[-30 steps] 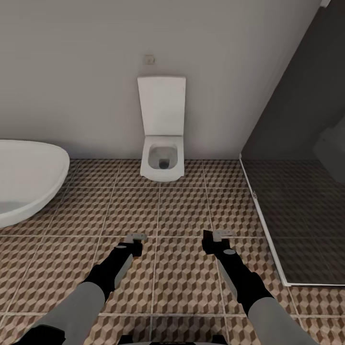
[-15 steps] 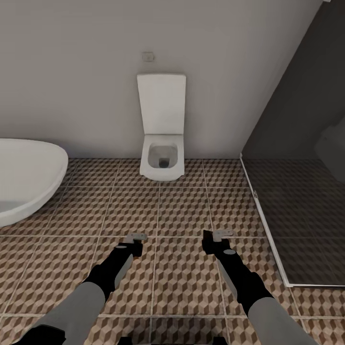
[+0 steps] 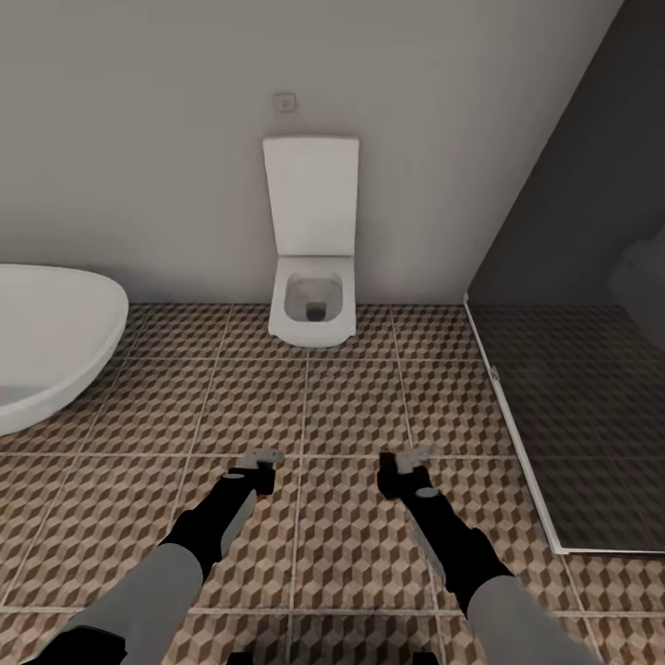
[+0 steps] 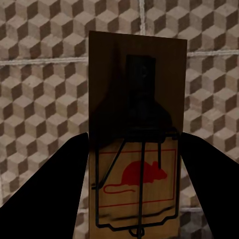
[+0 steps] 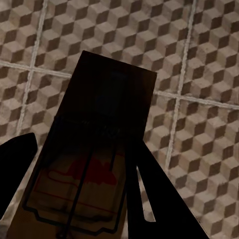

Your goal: Take the four mousetraps from the cabinet in the bathroom and place them on the bathroom floor. Make sure all four end up on the same floor surface, and ensure that at least two of them are either under or directly next to the same bathroom sink.

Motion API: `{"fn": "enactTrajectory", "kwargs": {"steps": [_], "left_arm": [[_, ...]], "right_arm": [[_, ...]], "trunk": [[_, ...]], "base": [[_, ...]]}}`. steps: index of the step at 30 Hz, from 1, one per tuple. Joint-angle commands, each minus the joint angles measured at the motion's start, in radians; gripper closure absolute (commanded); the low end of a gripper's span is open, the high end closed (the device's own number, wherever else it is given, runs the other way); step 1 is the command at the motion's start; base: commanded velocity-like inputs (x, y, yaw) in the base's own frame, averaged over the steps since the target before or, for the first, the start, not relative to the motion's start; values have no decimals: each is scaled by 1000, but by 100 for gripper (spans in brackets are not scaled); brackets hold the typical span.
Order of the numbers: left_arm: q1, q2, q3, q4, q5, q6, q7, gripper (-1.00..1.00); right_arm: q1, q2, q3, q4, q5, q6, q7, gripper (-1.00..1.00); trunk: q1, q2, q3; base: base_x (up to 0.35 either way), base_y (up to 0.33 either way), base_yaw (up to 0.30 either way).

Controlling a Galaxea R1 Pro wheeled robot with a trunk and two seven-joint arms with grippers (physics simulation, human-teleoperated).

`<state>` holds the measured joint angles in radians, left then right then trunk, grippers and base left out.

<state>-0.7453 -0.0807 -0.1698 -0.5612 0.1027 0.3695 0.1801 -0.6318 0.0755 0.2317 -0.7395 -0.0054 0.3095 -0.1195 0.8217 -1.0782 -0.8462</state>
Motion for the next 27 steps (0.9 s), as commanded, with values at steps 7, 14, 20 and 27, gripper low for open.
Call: {"fn": "enactTrajectory", "kwargs": {"steps": [7, 14, 20, 27], "left_arm": [[0, -3, -7, -2, 10, 5, 10, 100], [0, -5, -7, -2, 9, 5, 10, 100], [0, -5, -7, -1, 10, 5, 9, 100], [0, -6, -8, 1, 10, 5, 6, 100]], "right_arm": [[0, 35, 95, 50, 37, -22, -50, 100], [0, 41, 100, 55, 39, -34, -58, 100], [0, 41, 100, 55, 39, -36, -58, 100], [-1, 40, 100, 55, 39, -36, -58, 100]], "trunk": [[27, -50, -23], [54, -99, -45], [77, -141, -63], [104, -190, -85]], "base": [[0, 0, 0], [0, 0, 0], [0, 0, 0], [0, 0, 0]]}}
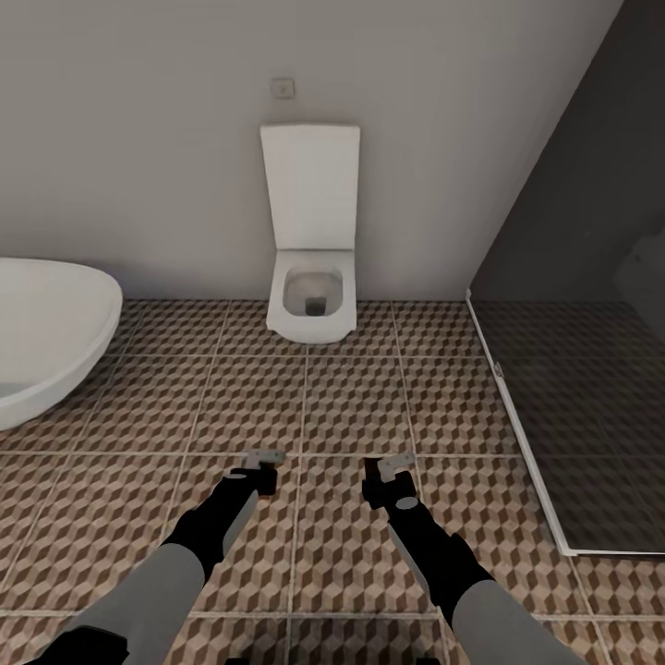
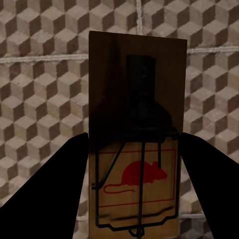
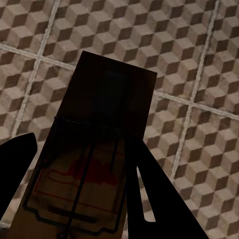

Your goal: Take the four mousetraps from the cabinet in the bathroom and place them on the bathroom floor. Make sure all four end up on the same floor surface, and ensure that at least two of them are either under or directly next to the same bathroom sink.

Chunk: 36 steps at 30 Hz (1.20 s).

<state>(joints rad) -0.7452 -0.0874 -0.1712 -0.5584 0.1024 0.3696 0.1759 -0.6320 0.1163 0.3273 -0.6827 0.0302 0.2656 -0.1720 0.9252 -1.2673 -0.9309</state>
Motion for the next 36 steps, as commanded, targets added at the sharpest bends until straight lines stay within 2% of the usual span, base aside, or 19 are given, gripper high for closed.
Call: {"fn": "enactTrajectory", "kwargs": {"steps": [1, 9, 36], "left_arm": [[0, 1, -7, -2, 10, 5, 5, 100], [0, 0, -7, -1, 10, 5, -25, 100], [0, 0, -7, 2, 11, 6, -29, 100]], "right_arm": [[0, 0, 4, -2, 3, 7, -6, 100], [0, 0, 4, -2, 2, 7, -6, 100], [0, 0, 4, -2, 2, 6, -6, 100]], "trunk": [[4, -8, -4], [35, -64, -29], [138, -253, -113]], "base": [[0, 0, 0], [0, 0, 0], [0, 0, 0]]}}
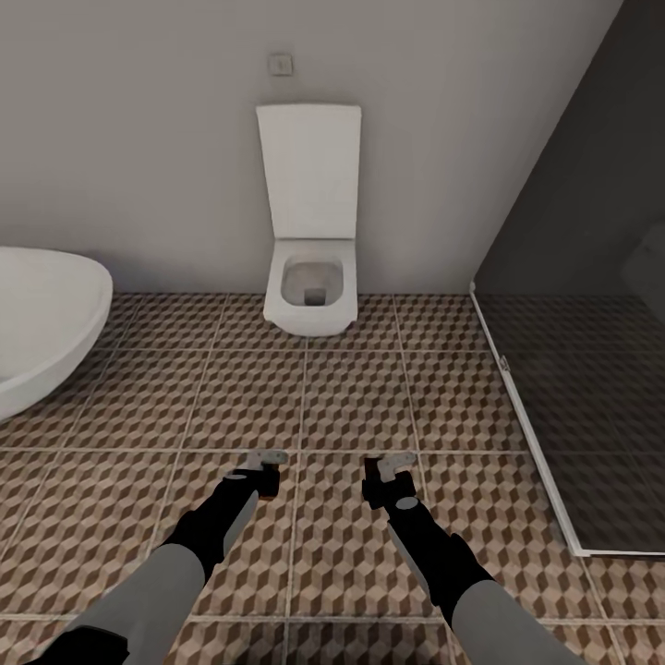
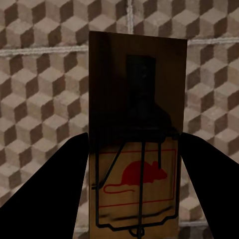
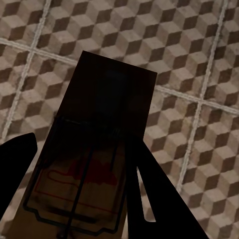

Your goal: Take the four mousetraps from the cabinet in the bathroom and place them on the bathroom floor. Make sure all four end up on the same floor surface, and ensure that at least two of them are either under or directly next to the same bathroom sink.

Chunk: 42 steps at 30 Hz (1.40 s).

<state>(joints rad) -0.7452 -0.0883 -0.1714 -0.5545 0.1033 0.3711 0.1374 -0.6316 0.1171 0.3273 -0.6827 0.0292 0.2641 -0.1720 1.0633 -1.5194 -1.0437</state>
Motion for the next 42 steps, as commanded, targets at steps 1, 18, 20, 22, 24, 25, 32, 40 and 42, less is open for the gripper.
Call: {"fn": "enactTrajectory", "kwargs": {"steps": [1, 18, 20, 22, 24, 25, 32, 40, 42], "left_arm": [[0, 1, -7, -2, 10, 5, 10, 100], [0, 1, -7, -1, 10, 5, 8, 100], [0, 1, -7, -1, 10, 5, 8, 100], [0, 1, -7, -1, 10, 4, 8, 100], [0, 1, -7, -1, 10, 4, 8, 100], [0, 1, -7, -1, 10, 4, 8, 100], [0, 1, -7, -1, 10, 5, 8, 100], [0, 1, -7, -1, 10, 5, 8, 100], [0, 1, -7, -1, 10, 5, 8, 100]], "right_arm": [[0, 0, 4, -1, 3, 7, -6, 100], [-1, 0, 4, -1, 3, 7, -6, 100], [0, 0, 4, -1, 3, 7, -6, 100], [0, 0, 5, -1, 3, 7, -6, 100], [0, 0, 4, -1, 3, 7, -6, 100], [0, 0, 4, -1, 3, 7, -6, 100], [0, 0, 4, -1, 3, 7, -6, 100], [0, 0, 4, -1, 3, 7, -6, 100], [-1, 0, 4, -1, 3, 7, -6, 100]], "trunk": [[4, -8, -4], [69, -127, -57], [77, -141, -63], [84, -155, -70], [92, -169, -76], [96, -176, -79], [123, -225, -101], [153, -281, -126], [161, -295, -132]], "base": [[0, 0, 0], [0, 0, 0], [0, 0, 0], [0, 0, 0], [0, 0, 0], [0, 0, 0], [0, 0, 0], [0, 0, 0], [0, 0, 0]]}}
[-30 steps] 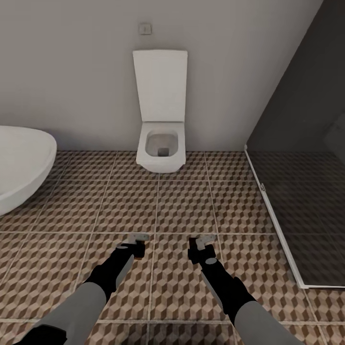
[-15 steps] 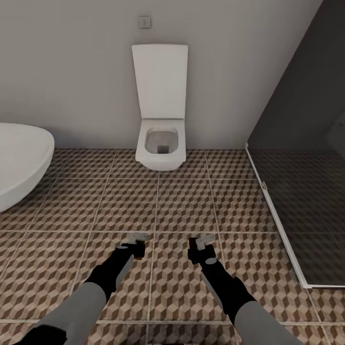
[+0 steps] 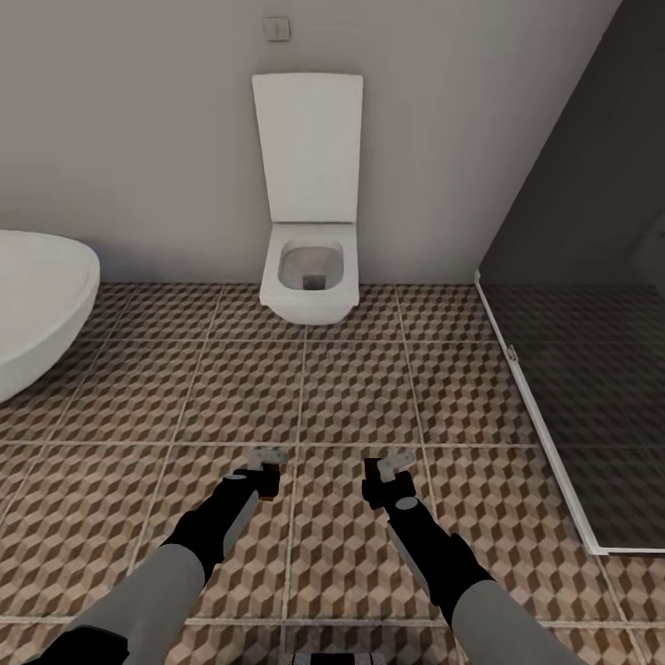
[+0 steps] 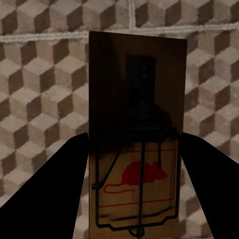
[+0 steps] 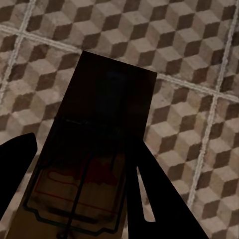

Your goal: Take the four mousetraps from the cabinet in the bathroom and place them on the bathroom floor. Make sure all four end up on the same floor surface, and ensure that at least two of them are either under or directly next to the same bathroom sink.

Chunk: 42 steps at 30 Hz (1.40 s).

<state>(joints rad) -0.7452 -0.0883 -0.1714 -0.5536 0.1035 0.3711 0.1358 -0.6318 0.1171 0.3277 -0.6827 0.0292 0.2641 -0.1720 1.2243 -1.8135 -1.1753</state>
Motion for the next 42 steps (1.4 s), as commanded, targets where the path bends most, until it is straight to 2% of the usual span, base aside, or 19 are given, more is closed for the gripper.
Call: {"fn": "enactTrajectory", "kwargs": {"steps": [1, 42], "left_arm": [[0, 1, -7, -2, 10, 5, 10, 100], [0, -3, -7, -2, 10, 3, 10, 100]], "right_arm": [[0, 0, 4, -1, 3, 7, -6, 100], [0, 0, 5, -1, 3, 7, -6, 100]], "trunk": [[4, -8, -4], [161, -295, -132]], "base": [[0, 0, 0], [0, 0, 0]]}}
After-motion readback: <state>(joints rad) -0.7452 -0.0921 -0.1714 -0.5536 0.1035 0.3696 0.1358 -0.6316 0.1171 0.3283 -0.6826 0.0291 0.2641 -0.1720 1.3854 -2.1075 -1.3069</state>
